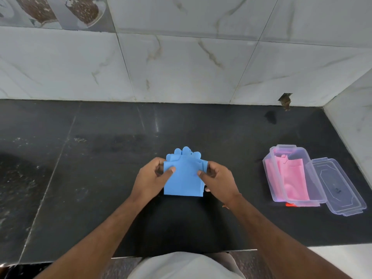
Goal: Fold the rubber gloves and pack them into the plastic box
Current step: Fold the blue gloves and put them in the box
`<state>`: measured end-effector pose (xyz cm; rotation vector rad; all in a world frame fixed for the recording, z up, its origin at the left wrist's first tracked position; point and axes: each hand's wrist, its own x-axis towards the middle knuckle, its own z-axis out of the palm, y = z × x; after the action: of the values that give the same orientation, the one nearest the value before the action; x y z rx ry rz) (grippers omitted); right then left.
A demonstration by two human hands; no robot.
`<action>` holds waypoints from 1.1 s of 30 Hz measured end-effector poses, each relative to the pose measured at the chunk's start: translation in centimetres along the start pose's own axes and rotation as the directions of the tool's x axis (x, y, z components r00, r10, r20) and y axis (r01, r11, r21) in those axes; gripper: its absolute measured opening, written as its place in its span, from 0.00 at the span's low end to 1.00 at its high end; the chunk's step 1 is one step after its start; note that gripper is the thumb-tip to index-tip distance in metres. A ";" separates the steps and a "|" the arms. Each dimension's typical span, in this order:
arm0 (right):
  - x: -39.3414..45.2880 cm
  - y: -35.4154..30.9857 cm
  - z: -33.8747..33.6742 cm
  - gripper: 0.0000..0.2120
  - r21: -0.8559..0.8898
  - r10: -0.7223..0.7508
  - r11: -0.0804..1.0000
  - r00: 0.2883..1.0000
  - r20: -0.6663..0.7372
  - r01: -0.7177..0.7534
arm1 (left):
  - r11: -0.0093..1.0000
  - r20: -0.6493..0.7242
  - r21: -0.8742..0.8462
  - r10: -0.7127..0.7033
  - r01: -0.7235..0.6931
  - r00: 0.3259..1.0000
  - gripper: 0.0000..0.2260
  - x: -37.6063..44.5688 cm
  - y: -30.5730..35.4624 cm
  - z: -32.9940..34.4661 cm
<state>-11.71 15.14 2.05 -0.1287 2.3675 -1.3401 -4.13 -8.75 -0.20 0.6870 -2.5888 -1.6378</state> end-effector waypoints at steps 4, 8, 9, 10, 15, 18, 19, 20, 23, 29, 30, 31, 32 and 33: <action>2.7 -0.6 0.3 0.08 -0.032 0.030 0.999 0.999 -0.041 -0.032 | 0.998 -0.036 0.058 -0.005 0.007 0.999 0.08 3.0 0.9 0.6; 4.6 -0.5 1.0 0.10 -0.100 0.092 0.990 0.992 -0.081 -0.100 | 0.982 -0.041 0.187 0.016 -0.008 0.999 0.09 4.9 1.1 1.5; 5.0 -0.3 1.2 0.09 -0.102 0.103 0.988 0.990 -0.095 -0.113 | 0.975 -0.043 0.220 0.016 -0.006 0.999 0.09 5.2 1.0 1.7; 5.3 -0.2 1.5 0.08 -0.102 0.118 0.986 0.987 -0.106 -0.129 | 0.968 -0.044 0.252 0.013 -0.002 0.999 0.09 5.4 0.9 1.9; 6.3 0.2 2.6 0.08 -0.163 0.168 0.968 0.976 -0.138 -0.190 | 0.941 -0.044 0.337 0.018 -0.003 0.999 0.18 5.7 1.2 3.0; 6.8 0.0 2.7 0.10 -0.168 0.162 0.967 0.971 -0.179 -0.192 | 0.927 -0.050 0.370 0.075 -0.052 0.996 0.22 5.4 1.5 3.7; 6.9 -0.1 2.6 0.11 -0.170 0.160 0.966 0.968 -0.193 -0.194 | 0.916 -0.051 0.395 0.102 -0.073 0.994 0.24 5.3 1.6 3.9; 7.0 -0.3 2.5 0.11 -0.180 0.156 0.964 0.966 -0.208 -0.194 | 0.892 -0.055 0.440 0.143 -0.105 0.988 0.26 5.1 1.6 4.1; 6.7 -0.7 2.4 0.17 -0.306 0.091 0.936 0.961 -0.262 -0.172 | 0.713 -0.034 0.657 0.352 -0.245 0.935 0.29 5.1 1.4 4.6; 4.7 -0.9 4.3 0.31 -0.596 -0.235 0.793 0.967 -0.101 0.130 | 0.513 0.215 0.756 0.392 -0.406 0.895 0.30 5.5 0.6 6.5; 4.4 -0.6 4.7 0.32 -0.611 -0.244 0.772 0.969 -0.030 0.176 | 0.501 0.254 0.758 0.363 -0.418 0.896 0.31 5.5 0.1 6.8; 4.1 -0.3 5.1 0.32 -0.628 -0.252 0.750 0.968 0.024 0.210 | 0.491 0.286 0.759 0.338 -0.427 0.897 0.32 5.4 -0.5 7.1; 3.9 0.2 5.6 0.32 -0.647 -0.258 0.726 0.964 0.060 0.235 | 0.491 0.305 0.757 0.319 -0.432 0.897 0.33 5.3 -1.1 7.2; 3.7 0.7 6.0 0.32 -0.667 -0.263 0.702 0.961 0.082 0.249 | 0.496 0.313 0.753 0.308 -0.432 0.898 0.34 5.2 -1.4 7.3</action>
<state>-12.56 9.71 -2.41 -0.6818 2.8189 -0.4930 -10.01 -4.88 -5.95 -0.0764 -3.2133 -0.2925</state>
